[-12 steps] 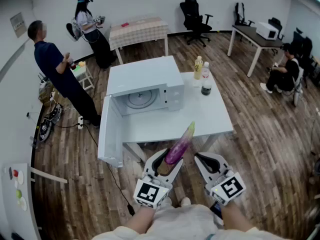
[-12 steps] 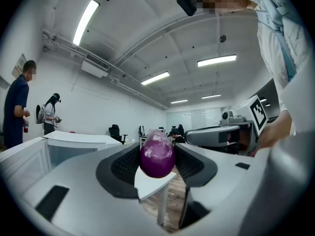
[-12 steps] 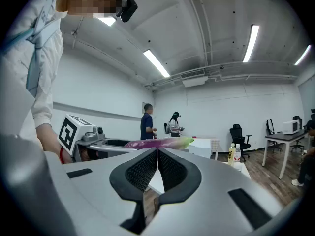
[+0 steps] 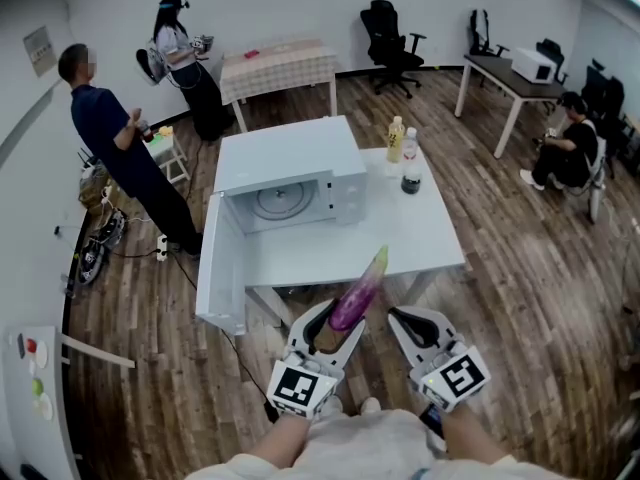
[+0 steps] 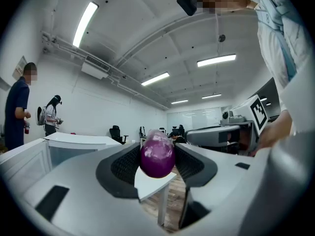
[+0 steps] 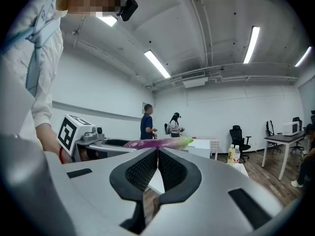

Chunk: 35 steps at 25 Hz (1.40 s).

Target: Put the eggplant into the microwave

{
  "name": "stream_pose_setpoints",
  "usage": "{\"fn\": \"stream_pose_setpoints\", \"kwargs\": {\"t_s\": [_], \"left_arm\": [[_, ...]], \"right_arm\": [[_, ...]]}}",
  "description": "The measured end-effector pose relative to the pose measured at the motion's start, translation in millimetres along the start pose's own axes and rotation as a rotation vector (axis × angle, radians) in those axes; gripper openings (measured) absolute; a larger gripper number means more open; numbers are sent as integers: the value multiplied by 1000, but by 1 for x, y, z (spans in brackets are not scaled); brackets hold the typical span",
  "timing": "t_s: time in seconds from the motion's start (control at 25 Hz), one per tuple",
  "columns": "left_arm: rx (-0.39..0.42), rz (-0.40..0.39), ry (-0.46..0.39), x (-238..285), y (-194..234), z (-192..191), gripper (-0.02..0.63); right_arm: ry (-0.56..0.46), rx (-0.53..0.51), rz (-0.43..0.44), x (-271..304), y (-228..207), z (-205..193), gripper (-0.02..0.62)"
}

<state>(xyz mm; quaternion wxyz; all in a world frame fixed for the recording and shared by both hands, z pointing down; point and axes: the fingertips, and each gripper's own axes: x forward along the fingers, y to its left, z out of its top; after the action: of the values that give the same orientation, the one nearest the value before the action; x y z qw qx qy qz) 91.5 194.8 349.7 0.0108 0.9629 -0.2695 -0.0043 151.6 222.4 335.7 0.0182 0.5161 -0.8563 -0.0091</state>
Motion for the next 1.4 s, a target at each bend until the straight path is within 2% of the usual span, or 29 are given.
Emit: {"fn": "stream_pose_setpoints", "kwargs": {"t_s": [0.24, 1.08, 1.4], "left_arm": [[-2, 5, 0, 0, 0, 1, 216], [-6, 56, -22, 34, -9, -1, 216], [-19, 112, -21, 38, 22, -7, 216]], "right_arm": [[6, 60, 5, 3, -2, 0, 37], [8, 17, 49, -1, -35, 1, 37], [22, 16, 94, 31, -41, -5, 37]]}}
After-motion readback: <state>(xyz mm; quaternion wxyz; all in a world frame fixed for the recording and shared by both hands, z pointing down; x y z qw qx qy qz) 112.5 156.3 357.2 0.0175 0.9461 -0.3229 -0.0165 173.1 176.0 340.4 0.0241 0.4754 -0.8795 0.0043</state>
